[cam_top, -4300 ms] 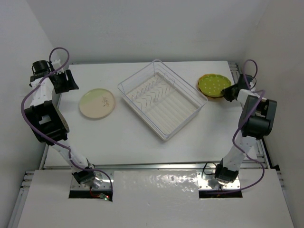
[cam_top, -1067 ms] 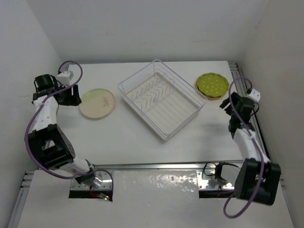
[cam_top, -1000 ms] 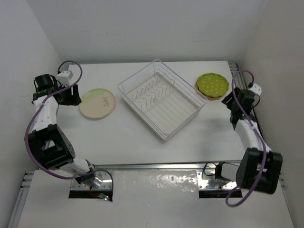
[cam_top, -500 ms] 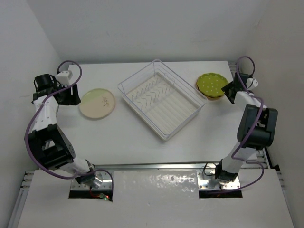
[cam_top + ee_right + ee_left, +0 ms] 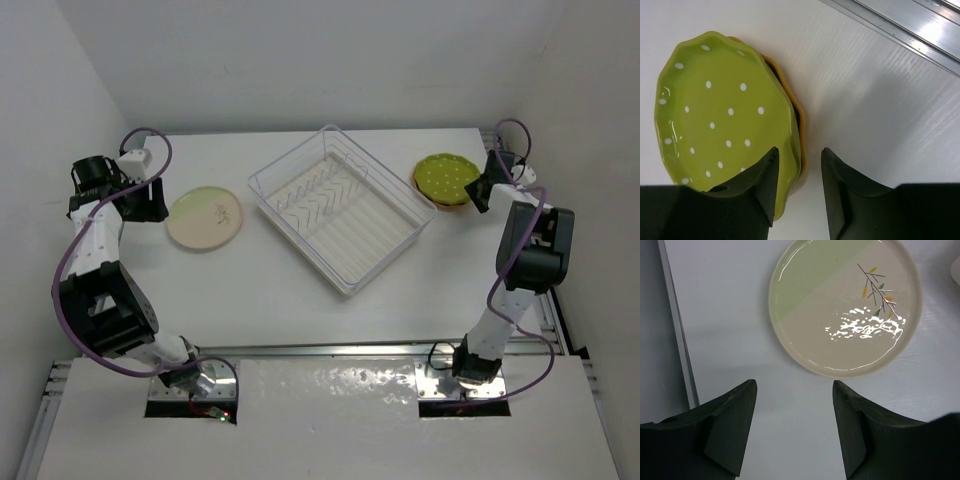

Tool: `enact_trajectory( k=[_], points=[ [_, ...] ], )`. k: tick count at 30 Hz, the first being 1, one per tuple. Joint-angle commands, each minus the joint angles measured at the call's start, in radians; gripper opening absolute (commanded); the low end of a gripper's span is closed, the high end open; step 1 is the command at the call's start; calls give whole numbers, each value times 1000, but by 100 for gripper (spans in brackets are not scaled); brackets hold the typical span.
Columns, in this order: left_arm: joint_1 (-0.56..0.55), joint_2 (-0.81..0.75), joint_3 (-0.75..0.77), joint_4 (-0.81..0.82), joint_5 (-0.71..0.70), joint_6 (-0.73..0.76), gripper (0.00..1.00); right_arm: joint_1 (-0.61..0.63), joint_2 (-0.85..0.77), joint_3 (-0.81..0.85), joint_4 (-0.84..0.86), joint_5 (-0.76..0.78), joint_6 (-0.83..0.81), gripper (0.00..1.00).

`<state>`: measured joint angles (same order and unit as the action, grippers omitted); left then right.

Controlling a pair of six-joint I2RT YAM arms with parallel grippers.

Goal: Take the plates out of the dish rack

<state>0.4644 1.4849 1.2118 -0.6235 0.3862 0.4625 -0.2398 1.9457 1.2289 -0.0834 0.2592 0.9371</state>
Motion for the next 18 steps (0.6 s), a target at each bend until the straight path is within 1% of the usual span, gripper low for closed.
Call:
enact_trajectory(
  k=[1, 2, 3, 5, 6, 8, 9, 11, 15, 18],
  points=[
    [-10, -8, 40, 27, -7, -4, 60, 0, 28, 60, 25, 3, 19, 37],
    [-10, -6, 41, 25, -9, -2, 60, 2, 36, 64, 27, 0, 17, 36],
    [-10, -6, 42, 25, -12, -2, 60, 0, 44, 67, 31, -6, 16, 31],
    [-12, -9, 42, 21, -12, -2, 60, 2, 45, 61, 49, -8, 16, 25],
    [-10, -8, 40, 19, -12, -2, 60, 2, 45, 51, 57, -11, 17, 19],
    [-10, -9, 38, 19, -13, -2, 60, 0, 44, 43, 68, -15, 26, 12],
    [-10, -9, 37, 19, -15, -2, 60, 0, 42, 41, 68, -20, 29, 6],
    [-12, -11, 35, 19, -15, -4, 60, 0, 38, 35, 74, -23, 34, 0],
    [-10, -11, 32, 22, -14, -4, 60, 0, 16, 3, 86, -37, 81, 0],
    [-10, -11, 29, 24, -14, -2, 60, 0, -19, -40, 151, -51, 132, 0]
  ],
)
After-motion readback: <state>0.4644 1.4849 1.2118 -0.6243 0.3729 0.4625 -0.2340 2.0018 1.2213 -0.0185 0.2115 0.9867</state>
